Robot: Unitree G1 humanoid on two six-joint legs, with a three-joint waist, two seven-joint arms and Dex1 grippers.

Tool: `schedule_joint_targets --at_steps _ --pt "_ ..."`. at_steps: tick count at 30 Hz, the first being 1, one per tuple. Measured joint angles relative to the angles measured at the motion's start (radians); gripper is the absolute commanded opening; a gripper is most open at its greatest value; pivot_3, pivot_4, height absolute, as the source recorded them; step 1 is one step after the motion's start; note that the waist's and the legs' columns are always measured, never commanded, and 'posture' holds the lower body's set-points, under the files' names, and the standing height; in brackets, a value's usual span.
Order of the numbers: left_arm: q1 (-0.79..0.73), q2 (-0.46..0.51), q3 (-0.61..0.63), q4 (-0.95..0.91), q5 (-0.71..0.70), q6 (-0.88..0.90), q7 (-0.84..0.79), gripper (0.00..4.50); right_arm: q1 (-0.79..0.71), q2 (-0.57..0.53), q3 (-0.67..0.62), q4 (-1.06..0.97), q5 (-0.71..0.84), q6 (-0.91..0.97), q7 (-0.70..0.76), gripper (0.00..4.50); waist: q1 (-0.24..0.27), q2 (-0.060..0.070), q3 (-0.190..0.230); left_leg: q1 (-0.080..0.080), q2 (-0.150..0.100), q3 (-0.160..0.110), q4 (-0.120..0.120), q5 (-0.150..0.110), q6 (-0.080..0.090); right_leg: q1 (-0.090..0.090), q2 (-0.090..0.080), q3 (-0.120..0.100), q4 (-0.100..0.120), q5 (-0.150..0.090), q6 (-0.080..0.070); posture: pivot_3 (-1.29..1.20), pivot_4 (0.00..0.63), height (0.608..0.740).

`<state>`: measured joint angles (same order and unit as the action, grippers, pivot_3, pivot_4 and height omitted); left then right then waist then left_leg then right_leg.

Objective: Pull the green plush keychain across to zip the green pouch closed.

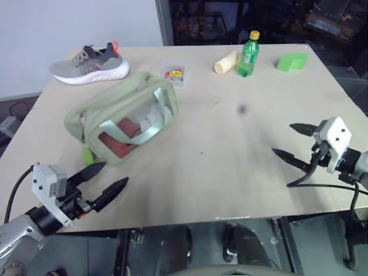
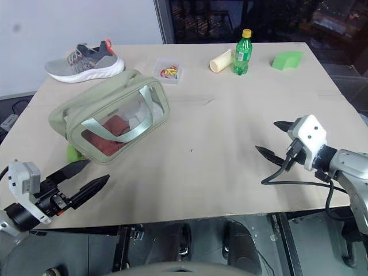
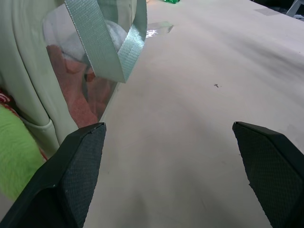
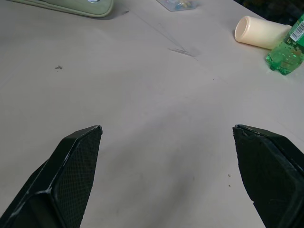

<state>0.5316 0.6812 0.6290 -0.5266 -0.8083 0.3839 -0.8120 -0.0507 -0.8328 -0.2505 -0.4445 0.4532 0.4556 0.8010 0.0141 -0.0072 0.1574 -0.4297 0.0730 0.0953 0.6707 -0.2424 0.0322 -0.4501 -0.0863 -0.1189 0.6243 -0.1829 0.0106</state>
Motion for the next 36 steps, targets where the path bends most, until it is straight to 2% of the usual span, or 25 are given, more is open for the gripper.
schedule_joint_targets --at_steps 11,14,18,22,26,31,34,36 --pt "-0.076 -0.045 -0.027 -0.039 0.007 -0.005 0.026 4.42 -0.126 0.029 0.104 -0.013 -0.019 0.0 -0.013 4.47 -0.001 0.0 0.0 0.0 0.0 0.001 0.0 0.002 0.004 0.0 0.001 0.001 0.001 0.0 0.0 0.0 0.15 0.74" --pt "-0.103 -0.092 -0.064 -0.051 0.019 -0.063 -0.001 4.42 -0.269 0.075 0.226 -0.002 -0.075 -0.017 -0.012 4.47 -0.006 -0.001 0.001 0.001 0.001 0.002 0.001 0.002 0.004 0.0 0.002 0.002 0.002 0.0 0.0 0.0 0.15 0.74" --pt "-0.126 -0.111 -0.079 -0.048 0.009 -0.099 -0.043 4.42 -0.555 0.189 0.434 0.099 -0.234 -0.155 0.007 4.47 -0.021 0.001 0.002 0.002 0.002 0.001 0.001 0.003 0.004 0.0 0.003 0.001 0.004 0.0 0.0 0.0 0.15 0.74" --pt "-0.131 -0.12 -0.077 -0.041 -0.015 -0.109 -0.061 4.42 -0.813 0.366 0.615 0.351 -0.414 -0.386 0.017 4.47 -0.028 0.001 0.002 0.001 0.002 0.003 0.001 0.003 0.003 0.0 0.005 0.001 0.003 0.0 0.0 0.0 0.15 0.74" --pt "-0.115 -0.122 -0.071 -0.04 -0.021 -0.109 -0.064 4.42 -1.013 0.508 0.709 0.632 -0.542 -0.604 0.015 4.47 -0.03 0.001 0.002 0.0 0.001 0.007 0.001 0.004 0.003 -0.001 0.005 0.002 0.002 0.002 0.002 0.0 0.15 0.74" --pt "-0.078 -0.149 -0.046 -0.051 -0.021 -0.114 -0.035 4.42 -1.144 0.64 0.771 0.938 -0.665 -0.834 -0.031 4.47 -0.029 0.001 0.002 0.0 0.001 0.007 0.001 0.004 0.003 0.0 0.004 0.002 0.002 0.001 0.0 0.0 0.15 0.74" --pt "-0.036 -0.18 -0.037 -0.073 -0.02 -0.125 -0.012 4.42 -1.226 0.731 0.801 1.171 -0.765 -0.928 -0.135 4.47 -0.035 0.001 0.003 0.001 0.002 0.007 0.001 0.004 0.002 -0.001 0.004 0.002 0.004 0.001 -0.001 0.0 0.15 0.74" --pt "-0.015 -0.193 -0.035 -0.095 -0.02 -0.132 -0.003 4.42 -1.26 0.762 0.806 1.256 -0.804 -0.959 -0.186 4.47 -0.037 0.002 0.003 0.001 0.003 0.007 0.001 0.004 0.001 -0.001 0.004 0.002 0.004 0.001 -0.001 0.0 0.15 0.74"
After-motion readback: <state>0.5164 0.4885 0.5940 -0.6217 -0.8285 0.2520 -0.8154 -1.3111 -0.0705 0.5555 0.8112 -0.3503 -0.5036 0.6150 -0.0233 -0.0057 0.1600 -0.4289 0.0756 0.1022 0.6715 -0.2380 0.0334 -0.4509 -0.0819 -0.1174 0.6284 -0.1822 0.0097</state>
